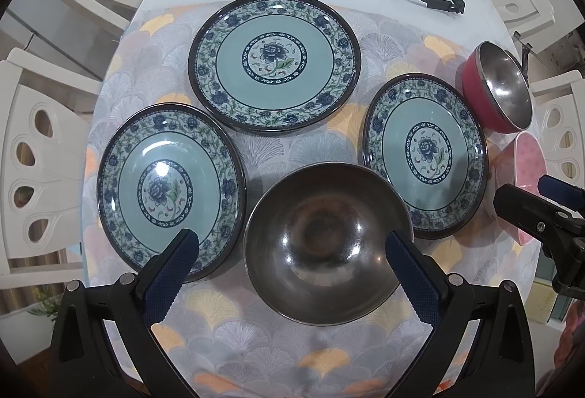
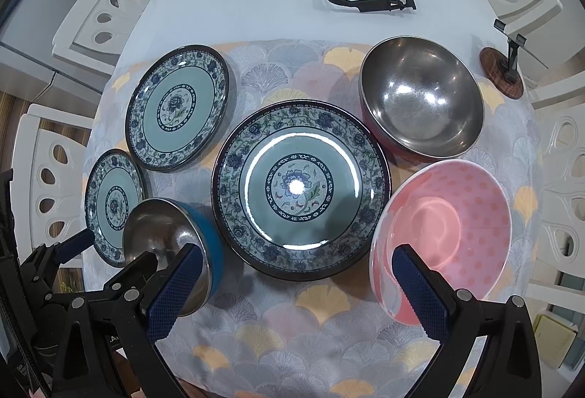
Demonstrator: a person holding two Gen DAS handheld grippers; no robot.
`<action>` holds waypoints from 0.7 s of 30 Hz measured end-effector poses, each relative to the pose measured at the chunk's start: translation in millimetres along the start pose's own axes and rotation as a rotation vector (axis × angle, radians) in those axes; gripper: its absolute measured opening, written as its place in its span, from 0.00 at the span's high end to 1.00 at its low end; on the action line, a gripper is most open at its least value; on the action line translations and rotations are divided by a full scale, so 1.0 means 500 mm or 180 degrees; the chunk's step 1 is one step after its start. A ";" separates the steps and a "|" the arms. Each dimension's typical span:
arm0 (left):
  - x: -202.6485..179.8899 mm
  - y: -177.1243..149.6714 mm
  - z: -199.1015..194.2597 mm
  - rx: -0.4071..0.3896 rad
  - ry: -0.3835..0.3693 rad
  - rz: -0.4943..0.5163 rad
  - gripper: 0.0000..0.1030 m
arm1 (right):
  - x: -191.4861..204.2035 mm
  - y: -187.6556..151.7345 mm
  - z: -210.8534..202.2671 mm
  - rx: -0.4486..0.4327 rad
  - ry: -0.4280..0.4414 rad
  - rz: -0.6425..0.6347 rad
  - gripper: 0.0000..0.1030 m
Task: Organize plates and bowls
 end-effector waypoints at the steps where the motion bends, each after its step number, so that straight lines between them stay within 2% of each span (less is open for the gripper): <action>1: 0.001 0.000 0.000 0.0003 0.0003 -0.0004 0.01 | 0.002 0.000 0.000 0.0003 0.0001 -0.0001 0.00; 21: 0.005 -0.003 0.004 0.0039 -0.0006 -0.0048 0.01 | -0.003 -0.005 0.004 0.0063 -0.0021 -0.0011 0.00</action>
Point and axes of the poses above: each gripper's, at about its wrist camera, not at the fingertips, and z roughly the way its jaws point, x to its left, y to its top, the point moved 5 cm from there along z, roughly the way its jaws point, and after that the axes turned 9 degrees about x, right-handed, at the moved point
